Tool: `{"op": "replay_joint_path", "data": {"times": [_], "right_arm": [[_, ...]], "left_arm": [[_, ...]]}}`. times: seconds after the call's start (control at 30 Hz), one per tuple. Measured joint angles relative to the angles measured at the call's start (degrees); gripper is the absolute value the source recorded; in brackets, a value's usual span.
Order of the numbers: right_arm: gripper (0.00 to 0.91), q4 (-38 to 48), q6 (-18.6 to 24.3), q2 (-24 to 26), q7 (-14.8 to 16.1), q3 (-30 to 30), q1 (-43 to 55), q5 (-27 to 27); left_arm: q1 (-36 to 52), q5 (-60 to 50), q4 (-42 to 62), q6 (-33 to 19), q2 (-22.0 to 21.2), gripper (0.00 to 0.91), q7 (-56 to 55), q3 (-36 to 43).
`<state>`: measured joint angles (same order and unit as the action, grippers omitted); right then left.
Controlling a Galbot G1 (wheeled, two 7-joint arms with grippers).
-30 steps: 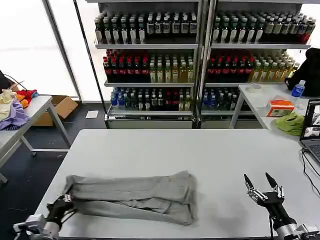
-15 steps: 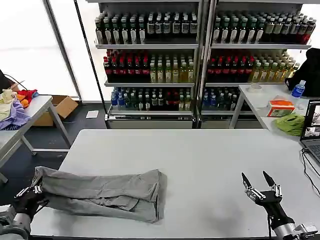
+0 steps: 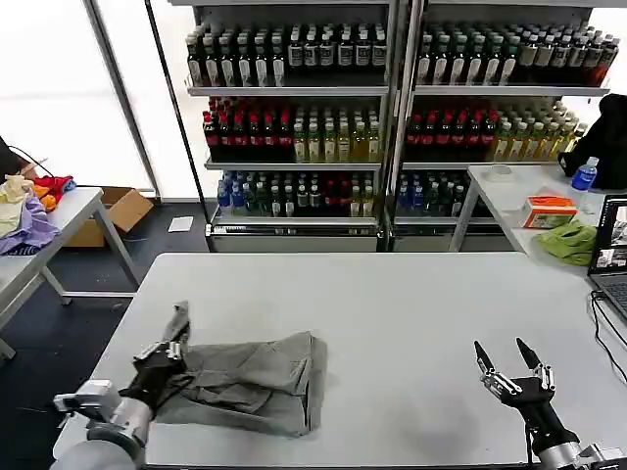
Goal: Fold and organize the clothes.
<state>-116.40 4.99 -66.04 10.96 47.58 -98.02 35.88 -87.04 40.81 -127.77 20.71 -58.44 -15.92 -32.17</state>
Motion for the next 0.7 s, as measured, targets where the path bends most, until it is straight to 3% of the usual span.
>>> {"op": "replay_joint_path", "data": {"times": [0.27,0.47,0.5,0.53,0.57,0.7], "right_arm": [[0.907,-0.20,-0.08,-0.83,0.02,0.65,-0.67,-0.25],[0.907,-0.43,-0.18,-1.27,0.03,0.62,-0.93,-0.38],[0.907,-0.56,-0.21,-1.36,0.05,0.67,-1.01,-0.37],[0.907,-0.66,-0.28,-1.45,0.05,0.81,-1.01,-0.32],[0.907,-0.69,-0.34,-1.48,0.04,0.96,-0.98,-0.25],[0.907,-0.49,-0.65,-1.29,-0.23,1.10,-0.69,-0.10]], "left_arm": [[3.95,3.31,-0.39,0.11,0.22,0.000,-3.35,12.28],[8.47,4.43,3.67,0.19,-2.90,0.040,-3.74,19.21],[9.18,4.51,4.48,0.31,-3.49,0.191,-3.61,19.89],[9.87,4.56,5.45,0.46,-4.06,0.756,-3.42,20.42],[10.58,4.74,6.59,0.65,-4.69,0.907,-3.06,21.00],[12.18,5.01,10.42,1.26,-6.86,0.907,-2.03,22.49]]}}
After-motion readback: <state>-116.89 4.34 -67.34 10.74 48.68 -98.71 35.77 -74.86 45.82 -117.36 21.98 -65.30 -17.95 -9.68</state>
